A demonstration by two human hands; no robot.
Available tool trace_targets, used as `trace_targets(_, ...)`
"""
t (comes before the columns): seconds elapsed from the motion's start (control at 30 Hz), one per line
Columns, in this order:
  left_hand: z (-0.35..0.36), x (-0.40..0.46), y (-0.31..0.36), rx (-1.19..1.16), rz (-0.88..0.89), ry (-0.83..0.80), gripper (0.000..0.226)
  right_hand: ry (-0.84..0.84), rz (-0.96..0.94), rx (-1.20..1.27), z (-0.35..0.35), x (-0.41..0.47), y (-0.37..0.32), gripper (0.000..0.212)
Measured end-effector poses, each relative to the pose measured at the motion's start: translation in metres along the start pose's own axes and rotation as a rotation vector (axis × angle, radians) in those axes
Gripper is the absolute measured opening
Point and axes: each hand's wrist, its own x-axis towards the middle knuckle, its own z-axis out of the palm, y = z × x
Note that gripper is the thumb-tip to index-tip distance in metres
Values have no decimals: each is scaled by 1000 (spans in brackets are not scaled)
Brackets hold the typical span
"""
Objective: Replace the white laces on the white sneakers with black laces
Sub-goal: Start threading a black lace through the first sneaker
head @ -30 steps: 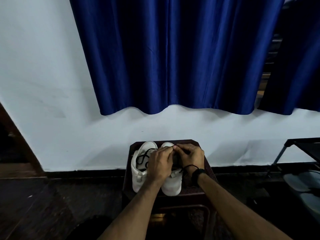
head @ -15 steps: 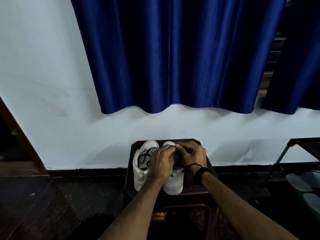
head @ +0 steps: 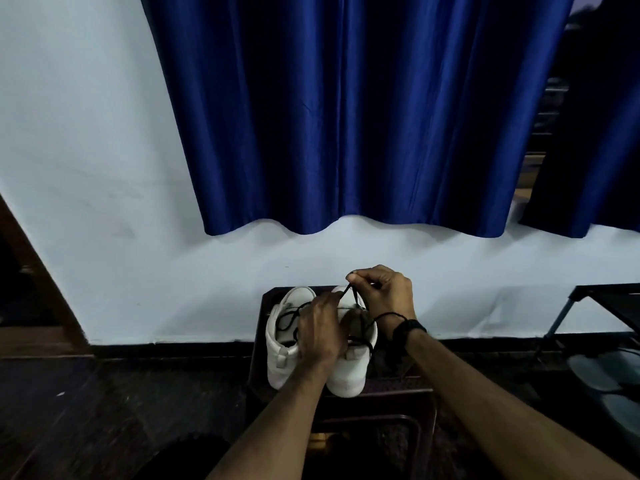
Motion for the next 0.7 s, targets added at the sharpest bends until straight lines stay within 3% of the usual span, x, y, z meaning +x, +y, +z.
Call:
trace_targets(0.33, 5, 4, 1, 96, -90, -19, 58, -86, 1, 387, -5, 7, -75, 4)
trace_targets(0.4, 3, 6, 4, 100, -111, -35, 61, -130, 34, 381, -4, 4, -73, 5)
trace_targets(0.53, -6, 16, 12, 45, -90, -94, 44, -233, 100, 372, -5, 2, -66, 8)
trace_targets(0.7, -8, 23, 6, -63, -146, -186, 51, -138, 239, 431, -5, -3, -36, 31)
